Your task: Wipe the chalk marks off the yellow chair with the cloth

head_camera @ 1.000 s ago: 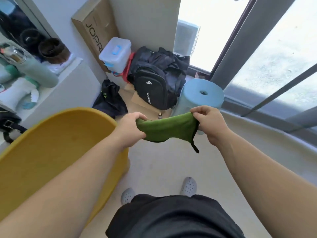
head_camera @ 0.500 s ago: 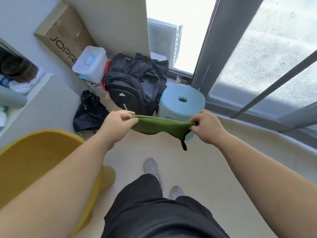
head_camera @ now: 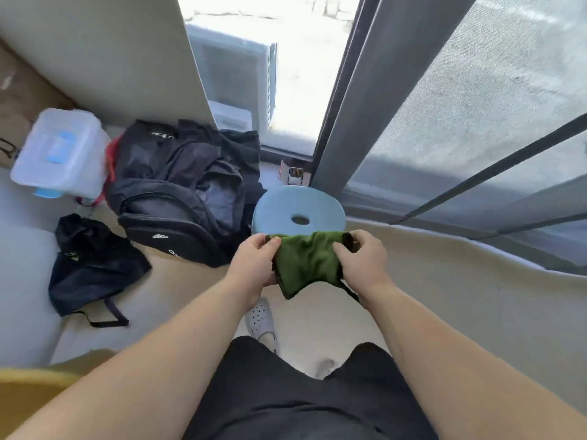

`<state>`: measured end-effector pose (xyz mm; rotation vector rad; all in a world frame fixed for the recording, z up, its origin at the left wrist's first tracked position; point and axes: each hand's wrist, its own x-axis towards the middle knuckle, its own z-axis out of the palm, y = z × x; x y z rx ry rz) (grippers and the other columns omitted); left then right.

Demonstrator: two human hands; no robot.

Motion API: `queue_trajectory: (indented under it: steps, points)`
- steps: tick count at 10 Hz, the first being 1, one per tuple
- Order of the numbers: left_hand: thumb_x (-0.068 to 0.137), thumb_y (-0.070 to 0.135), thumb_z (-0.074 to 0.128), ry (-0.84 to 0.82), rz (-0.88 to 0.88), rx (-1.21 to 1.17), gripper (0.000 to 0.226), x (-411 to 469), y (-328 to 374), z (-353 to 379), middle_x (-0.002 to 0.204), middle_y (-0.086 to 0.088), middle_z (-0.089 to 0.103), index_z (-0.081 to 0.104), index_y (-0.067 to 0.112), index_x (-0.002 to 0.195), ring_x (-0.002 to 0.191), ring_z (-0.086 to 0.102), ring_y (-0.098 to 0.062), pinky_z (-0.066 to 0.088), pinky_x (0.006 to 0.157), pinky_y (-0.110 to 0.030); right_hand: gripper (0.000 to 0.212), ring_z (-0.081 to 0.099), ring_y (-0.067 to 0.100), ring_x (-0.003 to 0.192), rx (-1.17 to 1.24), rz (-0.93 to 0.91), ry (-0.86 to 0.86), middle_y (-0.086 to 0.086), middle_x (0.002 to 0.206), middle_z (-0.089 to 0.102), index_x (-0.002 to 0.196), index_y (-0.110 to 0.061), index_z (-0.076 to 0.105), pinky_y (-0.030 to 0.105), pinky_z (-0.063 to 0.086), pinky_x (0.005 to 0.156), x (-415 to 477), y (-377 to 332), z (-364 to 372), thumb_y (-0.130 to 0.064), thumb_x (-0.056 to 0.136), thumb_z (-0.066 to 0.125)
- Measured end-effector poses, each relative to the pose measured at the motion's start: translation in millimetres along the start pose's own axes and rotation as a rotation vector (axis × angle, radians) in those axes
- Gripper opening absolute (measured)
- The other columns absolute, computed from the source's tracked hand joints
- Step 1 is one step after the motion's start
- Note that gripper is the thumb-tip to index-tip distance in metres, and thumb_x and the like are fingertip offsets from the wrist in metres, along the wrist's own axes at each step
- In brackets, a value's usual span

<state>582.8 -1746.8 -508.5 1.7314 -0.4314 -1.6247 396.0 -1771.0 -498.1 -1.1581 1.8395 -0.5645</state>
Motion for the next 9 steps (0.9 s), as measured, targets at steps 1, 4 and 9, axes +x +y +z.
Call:
queue_trajectory:
  steps: [1, 4, 9]
  points:
    - [0.099, 0.022, 0.054, -0.007, 0.0, 0.008, 0.017, 23, 15, 27, 0.101, -0.012, 0.071, 0.062, 0.011, 0.108, 0.089, 0.072, -0.026, 0.062, 0.071, -0.045, 0.001, 0.066, 0.02, 0.082, -0.038, -0.073, -0.095, -0.002, 0.085, 0.072, 0.091, -0.018, 0.071, 0.035, 0.054, 0.078, 15, -10, 21, -0.018, 0.091, 0.07]
    - [0.091, 0.005, 0.06, 0.031, -0.098, 0.052, 0.018, 144, -26, 54, 0.102, -0.008, 0.075, 0.066, 0.014, 0.106, 0.096, 0.071, -0.023, 0.057, 0.089, -0.044, 0.022, 0.069, 0.019, 0.095, -0.022, 0.126, -0.163, 0.002, 0.1, 0.074, 0.105, -0.018, 0.074, 0.037, 0.054, 0.093, 136, 56, 62, -0.008, 0.088, 0.062]
    - [0.091, 0.026, 0.061, 0.16, -0.166, 0.282, 0.03, 345, -94, 48, 0.102, 0.005, 0.06, 0.052, 0.031, 0.119, 0.089, 0.062, -0.015, 0.054, 0.076, -0.038, 0.033, 0.058, 0.025, 0.116, -0.243, 0.212, -0.409, 0.0, 0.12, 0.061, 0.133, -0.021, 0.054, 0.036, 0.047, 0.098, 297, 166, 164, -0.033, 0.102, 0.055]
